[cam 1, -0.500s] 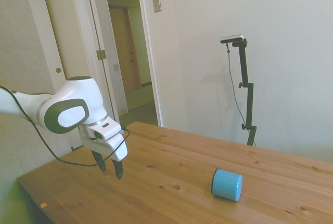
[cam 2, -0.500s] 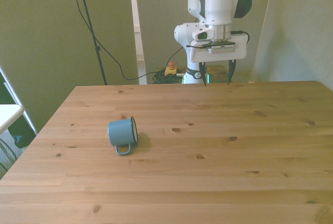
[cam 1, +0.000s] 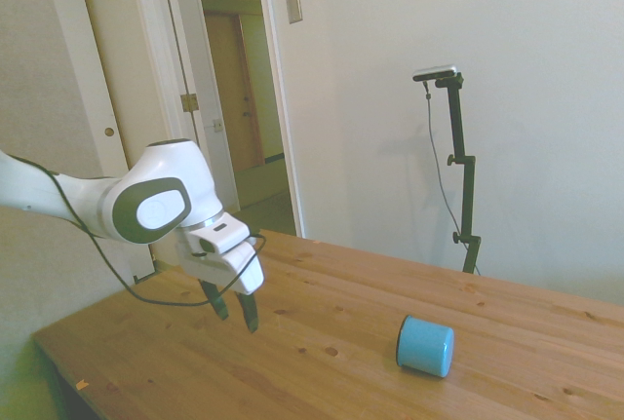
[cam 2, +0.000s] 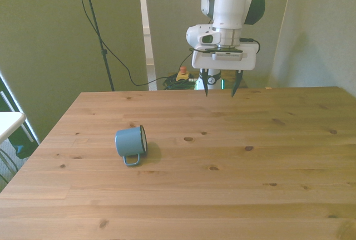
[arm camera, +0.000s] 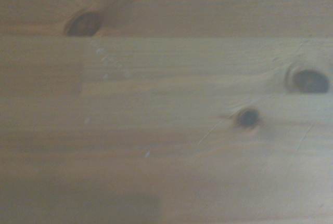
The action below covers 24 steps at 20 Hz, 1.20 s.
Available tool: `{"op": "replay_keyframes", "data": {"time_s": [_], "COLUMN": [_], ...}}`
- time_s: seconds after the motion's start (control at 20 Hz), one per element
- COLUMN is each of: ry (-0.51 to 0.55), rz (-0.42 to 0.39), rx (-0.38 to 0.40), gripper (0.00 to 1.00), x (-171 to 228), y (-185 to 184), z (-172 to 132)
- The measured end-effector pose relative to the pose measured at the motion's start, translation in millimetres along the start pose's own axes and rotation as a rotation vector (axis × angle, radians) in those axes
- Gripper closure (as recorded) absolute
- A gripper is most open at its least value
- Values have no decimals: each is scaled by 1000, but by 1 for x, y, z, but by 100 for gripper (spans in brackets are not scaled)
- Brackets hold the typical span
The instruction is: Flip the mug upright
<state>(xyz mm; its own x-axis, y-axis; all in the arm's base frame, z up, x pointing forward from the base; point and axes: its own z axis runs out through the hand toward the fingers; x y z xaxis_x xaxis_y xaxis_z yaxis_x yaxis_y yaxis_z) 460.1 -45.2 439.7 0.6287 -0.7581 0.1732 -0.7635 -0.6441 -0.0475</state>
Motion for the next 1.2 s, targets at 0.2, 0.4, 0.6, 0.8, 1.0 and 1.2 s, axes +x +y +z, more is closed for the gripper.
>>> {"op": "replay_keyframes", "data": {"time_s": [0.2, 0.4, 0.6, 0.8, 1.0, 1.2], "ry": [70, 136, 189, 234, 300, 362], "rz": [39, 83, 75, 16, -3, -2], "rx": [-60, -102, -132, -193, -275, -353], "gripper": [0, 0, 0, 0, 0, 0], "x": [55, 101, 106, 107, 119, 134], "y": [-12, -32, -52, -55, -46, -30], "z": [12, 20, 14, 29, 47, 66]}}
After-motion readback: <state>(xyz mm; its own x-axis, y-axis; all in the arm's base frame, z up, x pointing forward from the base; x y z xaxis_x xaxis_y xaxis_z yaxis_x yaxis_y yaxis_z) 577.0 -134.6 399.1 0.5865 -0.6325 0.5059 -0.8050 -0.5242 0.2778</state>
